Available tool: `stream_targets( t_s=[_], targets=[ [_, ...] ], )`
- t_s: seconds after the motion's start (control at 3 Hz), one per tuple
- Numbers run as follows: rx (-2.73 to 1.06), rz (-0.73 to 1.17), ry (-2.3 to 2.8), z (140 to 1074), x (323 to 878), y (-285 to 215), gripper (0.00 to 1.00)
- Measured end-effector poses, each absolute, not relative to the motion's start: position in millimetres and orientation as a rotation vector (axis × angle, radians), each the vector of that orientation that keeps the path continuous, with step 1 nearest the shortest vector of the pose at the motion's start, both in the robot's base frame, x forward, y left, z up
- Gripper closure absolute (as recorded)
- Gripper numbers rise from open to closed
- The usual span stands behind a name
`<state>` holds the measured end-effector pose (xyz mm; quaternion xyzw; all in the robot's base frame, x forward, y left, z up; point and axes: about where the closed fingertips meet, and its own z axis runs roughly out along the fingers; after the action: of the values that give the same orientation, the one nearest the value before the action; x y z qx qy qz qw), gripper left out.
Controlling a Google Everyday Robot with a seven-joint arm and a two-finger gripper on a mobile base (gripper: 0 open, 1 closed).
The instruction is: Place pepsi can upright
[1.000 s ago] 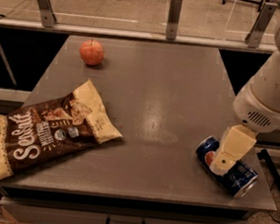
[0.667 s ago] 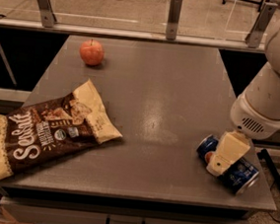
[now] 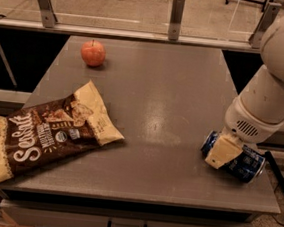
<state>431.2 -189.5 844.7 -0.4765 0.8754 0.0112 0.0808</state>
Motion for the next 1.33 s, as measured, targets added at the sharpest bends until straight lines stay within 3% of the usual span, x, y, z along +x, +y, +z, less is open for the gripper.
stream_targets(
  t_s=[0.33, 0.67, 1.33],
  targets=[
    [-1.427, 0.114, 2.512, 871, 443, -176, 0.88],
    [-1.490, 0.342, 2.238, 919, 473, -155, 1.00],
    [-1.567, 0.791, 1.702, 945, 486, -118, 1.00]
  ],
)
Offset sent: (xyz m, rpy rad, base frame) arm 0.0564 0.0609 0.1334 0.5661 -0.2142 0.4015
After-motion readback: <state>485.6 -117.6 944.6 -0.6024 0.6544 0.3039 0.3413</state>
